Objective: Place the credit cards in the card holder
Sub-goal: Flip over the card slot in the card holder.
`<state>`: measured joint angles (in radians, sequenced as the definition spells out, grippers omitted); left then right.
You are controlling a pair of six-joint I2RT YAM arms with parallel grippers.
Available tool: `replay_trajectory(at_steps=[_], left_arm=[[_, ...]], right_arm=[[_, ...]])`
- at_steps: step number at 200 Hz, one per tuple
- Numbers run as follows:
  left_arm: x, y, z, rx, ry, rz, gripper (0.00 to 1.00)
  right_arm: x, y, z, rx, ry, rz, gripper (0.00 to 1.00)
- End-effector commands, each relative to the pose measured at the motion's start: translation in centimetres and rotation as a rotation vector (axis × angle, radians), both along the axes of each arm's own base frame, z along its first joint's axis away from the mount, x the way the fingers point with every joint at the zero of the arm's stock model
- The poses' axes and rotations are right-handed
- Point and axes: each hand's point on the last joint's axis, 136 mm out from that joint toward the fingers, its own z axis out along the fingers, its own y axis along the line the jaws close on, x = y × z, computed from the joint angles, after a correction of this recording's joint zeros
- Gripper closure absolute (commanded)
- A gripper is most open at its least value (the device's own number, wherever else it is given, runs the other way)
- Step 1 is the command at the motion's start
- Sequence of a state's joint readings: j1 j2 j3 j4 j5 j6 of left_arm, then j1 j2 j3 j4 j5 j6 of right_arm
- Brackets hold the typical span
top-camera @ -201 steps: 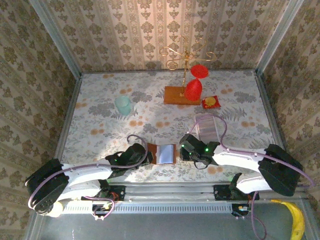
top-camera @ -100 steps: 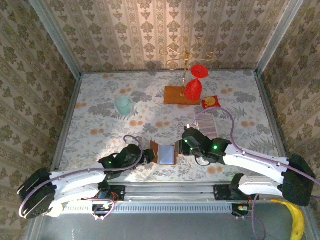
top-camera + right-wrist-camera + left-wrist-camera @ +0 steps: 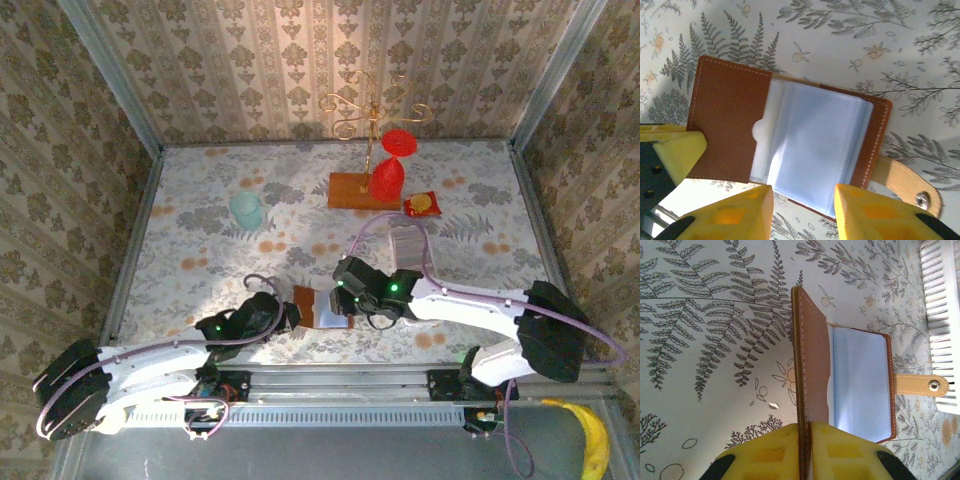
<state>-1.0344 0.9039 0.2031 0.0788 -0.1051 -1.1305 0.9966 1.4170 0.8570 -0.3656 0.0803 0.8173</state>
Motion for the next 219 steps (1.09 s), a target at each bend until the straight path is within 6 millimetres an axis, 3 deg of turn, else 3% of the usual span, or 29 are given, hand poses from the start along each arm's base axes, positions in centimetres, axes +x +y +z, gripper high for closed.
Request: replay_trajectory(at_steps=[1, 161, 219], left_arm=[[-0.6, 0.8, -1.3, 0.035, 0.02, 0.0, 0.9], [-0.9, 1.1, -2.0, 0.025, 0.023, 0.005, 0.96], [-1.1, 0.9, -2.3, 0.024, 0.027, -0.006, 0.98]], right_arm=[[-0.3, 1.3, -0.4, -0.005, 0.024, 0.037, 0.62], [-0.7, 1.8, -6.1, -0.116, 0.137, 0.017, 0.57], [-0.7, 3.2, -5.8, -0.038, 0.147, 0.019, 0.52]])
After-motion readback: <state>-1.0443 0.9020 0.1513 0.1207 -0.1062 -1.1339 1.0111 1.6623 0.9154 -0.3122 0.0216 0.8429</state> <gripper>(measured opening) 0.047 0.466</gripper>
